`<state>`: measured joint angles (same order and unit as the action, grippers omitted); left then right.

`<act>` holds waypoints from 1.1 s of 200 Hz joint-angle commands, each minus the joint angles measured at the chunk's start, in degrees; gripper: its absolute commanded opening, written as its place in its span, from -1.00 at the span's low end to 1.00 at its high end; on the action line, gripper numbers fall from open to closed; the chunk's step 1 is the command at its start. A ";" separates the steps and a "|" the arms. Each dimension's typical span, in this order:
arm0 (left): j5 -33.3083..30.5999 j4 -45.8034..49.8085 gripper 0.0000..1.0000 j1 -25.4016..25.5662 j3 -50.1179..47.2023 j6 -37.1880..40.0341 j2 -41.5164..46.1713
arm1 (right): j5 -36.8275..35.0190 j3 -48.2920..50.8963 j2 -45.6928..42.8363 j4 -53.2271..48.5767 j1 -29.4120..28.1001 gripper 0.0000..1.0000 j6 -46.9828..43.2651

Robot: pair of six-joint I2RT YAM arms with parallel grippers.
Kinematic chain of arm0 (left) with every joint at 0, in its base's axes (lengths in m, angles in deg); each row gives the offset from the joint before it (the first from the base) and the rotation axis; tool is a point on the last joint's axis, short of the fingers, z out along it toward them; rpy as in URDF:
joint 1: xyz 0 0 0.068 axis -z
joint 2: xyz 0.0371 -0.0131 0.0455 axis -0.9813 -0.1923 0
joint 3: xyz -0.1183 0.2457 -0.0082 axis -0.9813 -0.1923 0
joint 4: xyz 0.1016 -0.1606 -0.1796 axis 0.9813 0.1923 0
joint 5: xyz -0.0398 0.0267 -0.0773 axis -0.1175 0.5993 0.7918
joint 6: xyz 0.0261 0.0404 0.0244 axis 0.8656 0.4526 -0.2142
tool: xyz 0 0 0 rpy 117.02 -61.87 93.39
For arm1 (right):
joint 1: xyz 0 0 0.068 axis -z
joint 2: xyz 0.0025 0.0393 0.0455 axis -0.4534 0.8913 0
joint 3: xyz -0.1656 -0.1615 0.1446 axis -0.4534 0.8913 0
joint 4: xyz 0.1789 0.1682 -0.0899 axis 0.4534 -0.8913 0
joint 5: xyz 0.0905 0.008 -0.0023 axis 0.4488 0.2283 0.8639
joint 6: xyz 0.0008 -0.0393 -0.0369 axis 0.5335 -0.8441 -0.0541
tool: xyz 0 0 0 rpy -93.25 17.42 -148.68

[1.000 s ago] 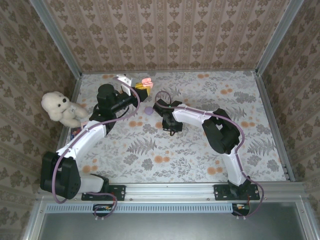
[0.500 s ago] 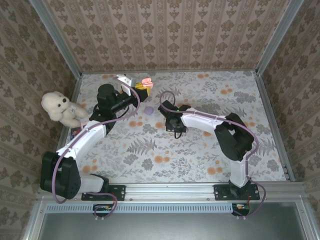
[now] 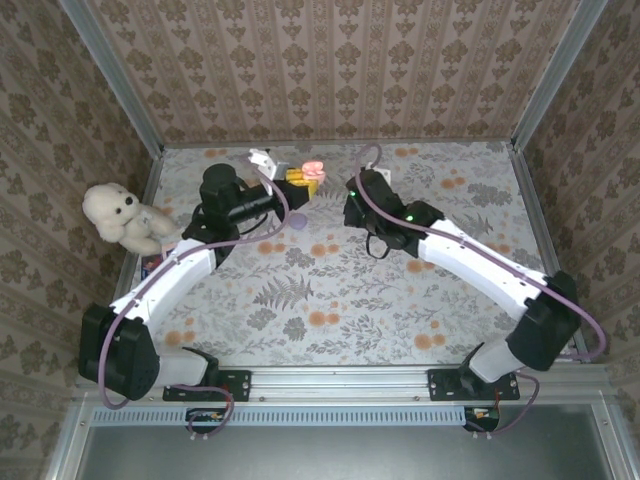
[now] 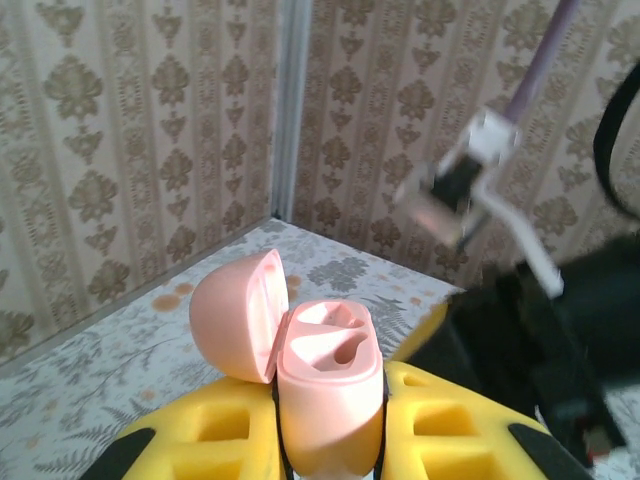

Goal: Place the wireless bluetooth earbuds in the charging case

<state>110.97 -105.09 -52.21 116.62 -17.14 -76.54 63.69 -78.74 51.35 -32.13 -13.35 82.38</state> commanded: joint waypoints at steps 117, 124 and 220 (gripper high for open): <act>-4.21 -20.44 -1.00 7.10 -8.08 20.15 -0.69 | 6.97 1.15 -16.93 19.52 1.82 -0.64 -17.67; -5.62 -21.87 -1.00 7.16 -8.35 20.06 -0.90 | 8.59 1.53 -17.19 20.52 1.81 -0.64 -17.85; -11.63 -34.40 -1.00 8.36 -6.57 13.40 -4.68 | 22.44 5.25 -18.24 29.10 2.79 -0.64 -17.51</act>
<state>99.97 -134.29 -44.45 108.32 -0.92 -80.32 82.22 -74.06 34.00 -7.09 -11.08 65.09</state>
